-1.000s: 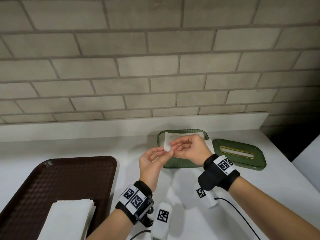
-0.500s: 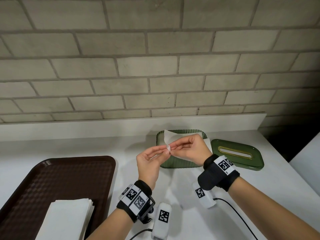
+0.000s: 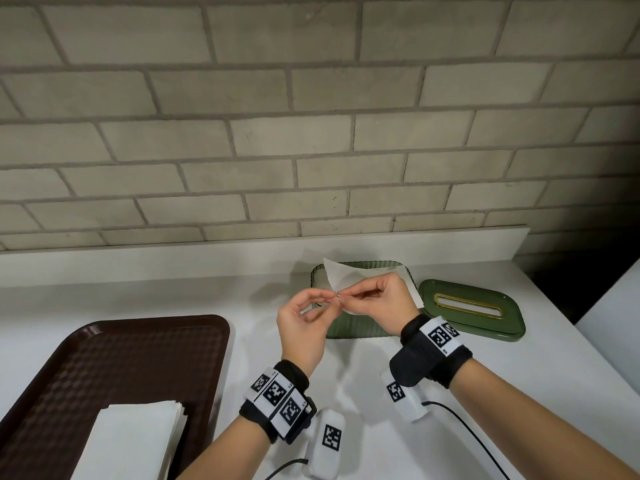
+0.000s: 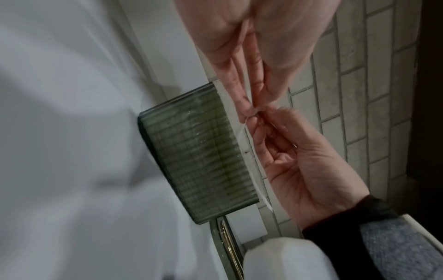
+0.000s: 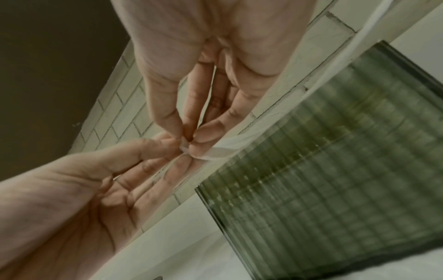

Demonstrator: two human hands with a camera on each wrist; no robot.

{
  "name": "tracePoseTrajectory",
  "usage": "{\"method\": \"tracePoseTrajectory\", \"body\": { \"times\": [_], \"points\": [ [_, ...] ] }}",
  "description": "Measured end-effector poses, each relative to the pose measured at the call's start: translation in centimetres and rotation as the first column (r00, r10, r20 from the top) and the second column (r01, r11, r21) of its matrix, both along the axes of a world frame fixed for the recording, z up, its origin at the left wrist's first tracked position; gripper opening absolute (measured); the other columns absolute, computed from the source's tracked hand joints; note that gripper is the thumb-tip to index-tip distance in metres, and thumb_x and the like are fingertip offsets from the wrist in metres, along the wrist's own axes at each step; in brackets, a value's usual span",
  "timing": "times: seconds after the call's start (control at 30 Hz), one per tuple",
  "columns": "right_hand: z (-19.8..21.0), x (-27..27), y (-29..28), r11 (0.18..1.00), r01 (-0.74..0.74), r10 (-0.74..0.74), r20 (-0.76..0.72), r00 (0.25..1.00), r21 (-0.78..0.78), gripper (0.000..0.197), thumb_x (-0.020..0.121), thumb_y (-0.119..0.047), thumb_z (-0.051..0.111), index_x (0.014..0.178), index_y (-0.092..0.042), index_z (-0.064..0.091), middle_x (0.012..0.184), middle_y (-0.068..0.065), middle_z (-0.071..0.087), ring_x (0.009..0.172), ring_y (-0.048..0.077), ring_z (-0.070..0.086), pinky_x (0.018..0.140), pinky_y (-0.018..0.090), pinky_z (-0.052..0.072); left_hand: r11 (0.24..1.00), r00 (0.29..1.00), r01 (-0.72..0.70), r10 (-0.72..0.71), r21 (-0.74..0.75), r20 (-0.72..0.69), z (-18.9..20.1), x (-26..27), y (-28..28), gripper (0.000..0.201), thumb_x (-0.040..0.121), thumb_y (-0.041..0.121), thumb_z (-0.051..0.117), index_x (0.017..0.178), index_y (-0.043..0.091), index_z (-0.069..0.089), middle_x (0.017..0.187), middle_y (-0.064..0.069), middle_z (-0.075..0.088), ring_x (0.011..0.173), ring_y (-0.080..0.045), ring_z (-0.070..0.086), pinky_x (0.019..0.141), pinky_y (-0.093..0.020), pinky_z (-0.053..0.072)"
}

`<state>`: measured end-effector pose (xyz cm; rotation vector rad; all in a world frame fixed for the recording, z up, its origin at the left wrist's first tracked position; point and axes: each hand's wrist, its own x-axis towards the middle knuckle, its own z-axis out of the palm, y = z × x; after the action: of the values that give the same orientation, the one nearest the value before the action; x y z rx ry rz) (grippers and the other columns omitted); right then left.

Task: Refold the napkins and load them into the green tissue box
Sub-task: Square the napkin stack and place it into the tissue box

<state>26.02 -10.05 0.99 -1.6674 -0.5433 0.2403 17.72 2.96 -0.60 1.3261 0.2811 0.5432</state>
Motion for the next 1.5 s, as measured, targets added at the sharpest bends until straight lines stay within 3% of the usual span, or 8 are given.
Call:
{"method": "tracePoseTrajectory", "body": {
  "times": [0.27, 0.5, 0.83, 0.93, 1.07, 1.27, 1.37, 1.5],
  "points": [
    [2.1, 2.7, -0.2, 0.97, 0.196, -0.167, 0.193, 0.967, -0.146, 0.012, 0.077, -0.009, 0.07, 0.075, -0.021, 0.072, 0.072, -0.001, 0.072, 0.063, 0.013, 0.065, 0.07, 0.029, 0.056, 0.986, 0.991, -0.131, 0.133, 0.107, -0.013, 0.1, 0.7, 0.4, 0.016, 0.083, -0.015, 0.061, 0.083, 0.001, 0.061, 0.081, -0.007, 0.062, 0.068, -0.011, 0.063, 0.068, -0.025, 0.054],
    [4.6, 6.5, 1.1, 0.93, 0.064, 0.099, 0.412, 0.906, -0.363, 0.011, 0.089, -0.016, 0.06, 0.084, -0.025, 0.058, 0.083, -0.004, 0.066, 0.077, 0.016, 0.06, 0.067, 0.018, 0.042, 0.878, 0.984, -0.148, 0.178, 0.455, -0.025, -0.6, 2.0, 1.0, 0.03, 0.082, -0.009, 0.057, 0.076, 0.019, 0.064, 0.077, 0.005, 0.059, 0.068, -0.004, 0.048, 0.067, -0.01, 0.037],
    [5.7, 8.3, 3.7, 0.821, -0.058, 0.322, 0.378, 0.868, -0.568, 0.007, 0.098, -0.022, 0.048, 0.094, -0.026, 0.052, 0.062, -0.003, 0.053, 0.055, 0.01, 0.046, 0.06, 0.021, 0.039, 0.543, 0.957, 0.055, 0.211, 0.838, -0.2, -0.8, 1.9, 0.9, 0.025, 0.091, 0.012, 0.054, 0.09, 0.024, 0.076, 0.095, 0.004, 0.061, 0.099, -0.015, 0.045, 0.089, -0.033, 0.037],
    [5.3, 8.6, 3.4, 0.77, 0.037, 0.293, 0.404, 0.867, -0.637, 0.008, 0.096, -0.023, 0.047, 0.099, -0.023, 0.055, 0.078, 0.009, 0.067, 0.072, 0.025, 0.061, 0.073, 0.034, 0.05, 0.628, 0.948, 0.112, 0.165, 0.77, -0.272, 0.0, 2.8, 1.6, 0.033, 0.089, 0.005, 0.048, 0.077, 0.018, 0.075, 0.086, 0.005, 0.071, 0.096, -0.022, 0.053, 0.088, -0.036, 0.044],
    [6.0, 8.5, 2.3, 0.773, 0.08, 0.253, 0.421, 0.871, -0.63, 0.004, 0.095, -0.024, 0.05, 0.094, -0.026, 0.048, 0.076, 0.011, 0.07, 0.053, 0.014, 0.055, 0.068, 0.034, 0.052, 0.765, 0.94, 0.168, 0.066, 0.622, -0.334, 1.4, 3.7, 2.5, 0.034, 0.085, -0.002, 0.046, 0.066, 0.005, 0.073, 0.062, 0.007, 0.063, 0.062, -0.011, 0.053, 0.058, -0.01, 0.039],
    [6.3, 7.2, 1.1, 0.494, -0.064, 0.448, 0.191, 0.873, -0.867, 0.064, 0.072, -0.04, 0.077, 0.123, -0.031, 0.04, 0.093, -0.009, 0.065, 0.077, 0.012, 0.059, 0.072, 0.03, 0.049, 0.771, 0.907, 0.246, 0.031, 0.588, -0.42, 2.4, 4.8, 3.3, 0.035, 0.082, -0.002, 0.048, 0.053, 0.009, 0.063, 0.053, 0.001, 0.054, 0.055, -0.01, 0.048, 0.047, -0.009, 0.035],
    [5.7, 6.5, 0.1, 0.342, 0.065, 0.465, 0.229, 0.855, -0.937, 0.037, 0.075, -0.035, 0.073, 0.108, -0.026, 0.06, 0.093, -0.008, 0.06, 0.084, 0.018, 0.059, 0.071, 0.027, 0.044, 0.77, 0.9, 0.263, 0.021, 0.581, -0.435, 2.4, 4.9, 3.3, 0.036, 0.081, -0.002, 0.049, 0.05, 0.01, 0.061, 0.055, -0.003, 0.054, 0.055, -0.012, 0.049, 0.047, -0.009, 0.034],
    [6.0, 7.5, -1.5, 0.379, 0.115, 0.33, 0.25, 0.91, -0.918, 0.012, 0.075, -0.03, 0.066, 0.085, -0.023, 0.069, 0.087, -0.002, 0.068, 0.08, 0.022, 0.065, 0.069, 0.028, 0.051, 0.805, 0.912, 0.224, 0.026, 0.55, -0.41, 2.3, 4.9, 3.5, 0.038, 0.077, -0.005, 0.05, 0.044, 0.012, 0.06, 0.051, 0.001, 0.055, 0.056, -0.009, 0.051, 0.048, -0.008, 0.035]
  ]
}}
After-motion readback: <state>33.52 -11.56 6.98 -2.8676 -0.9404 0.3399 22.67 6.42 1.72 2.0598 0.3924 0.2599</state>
